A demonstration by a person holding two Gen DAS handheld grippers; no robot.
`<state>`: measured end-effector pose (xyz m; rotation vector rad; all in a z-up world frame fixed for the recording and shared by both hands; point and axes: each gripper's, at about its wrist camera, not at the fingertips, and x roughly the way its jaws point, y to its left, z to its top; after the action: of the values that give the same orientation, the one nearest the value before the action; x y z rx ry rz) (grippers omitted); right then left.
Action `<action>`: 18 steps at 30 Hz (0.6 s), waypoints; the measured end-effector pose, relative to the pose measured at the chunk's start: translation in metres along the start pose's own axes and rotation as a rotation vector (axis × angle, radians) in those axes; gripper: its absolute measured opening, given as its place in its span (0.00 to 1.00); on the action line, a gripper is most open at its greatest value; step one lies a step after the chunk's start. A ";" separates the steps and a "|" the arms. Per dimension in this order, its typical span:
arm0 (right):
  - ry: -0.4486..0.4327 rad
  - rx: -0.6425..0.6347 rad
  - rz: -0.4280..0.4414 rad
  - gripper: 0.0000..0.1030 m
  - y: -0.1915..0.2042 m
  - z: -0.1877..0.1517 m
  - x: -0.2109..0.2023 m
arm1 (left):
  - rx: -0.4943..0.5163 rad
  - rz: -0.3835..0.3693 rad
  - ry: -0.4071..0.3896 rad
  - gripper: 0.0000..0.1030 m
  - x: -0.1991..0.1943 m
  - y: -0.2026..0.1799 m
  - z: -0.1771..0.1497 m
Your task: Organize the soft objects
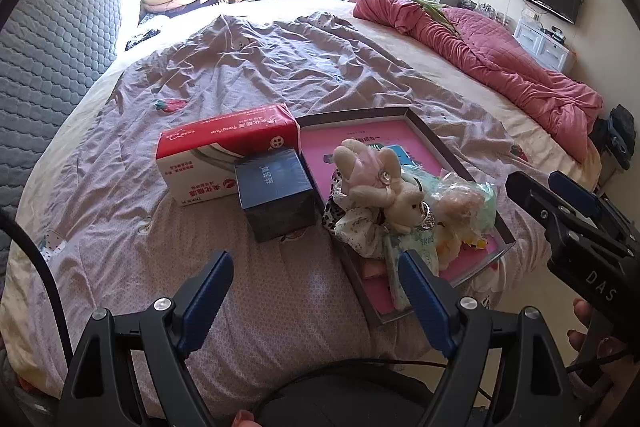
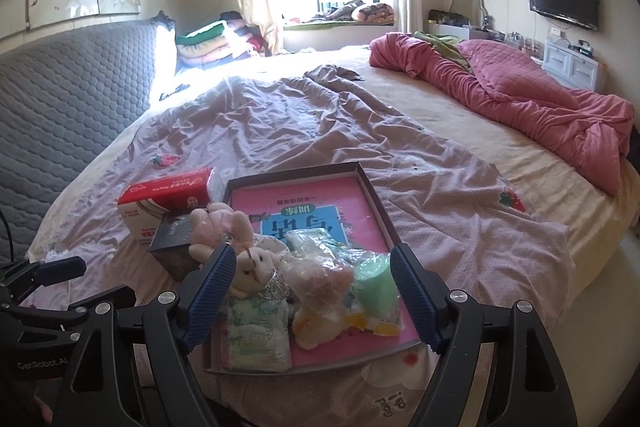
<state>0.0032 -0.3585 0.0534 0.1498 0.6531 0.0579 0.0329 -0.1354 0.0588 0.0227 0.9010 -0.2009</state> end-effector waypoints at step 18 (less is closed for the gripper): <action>0.029 -0.064 -0.006 0.78 0.049 -0.030 -0.058 | -0.063 0.020 -0.014 0.82 -0.041 0.036 -0.035</action>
<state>-0.0614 -0.3122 0.0724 0.0851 0.6802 0.0755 -0.0129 -0.0897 0.0668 -0.0286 0.8919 -0.1540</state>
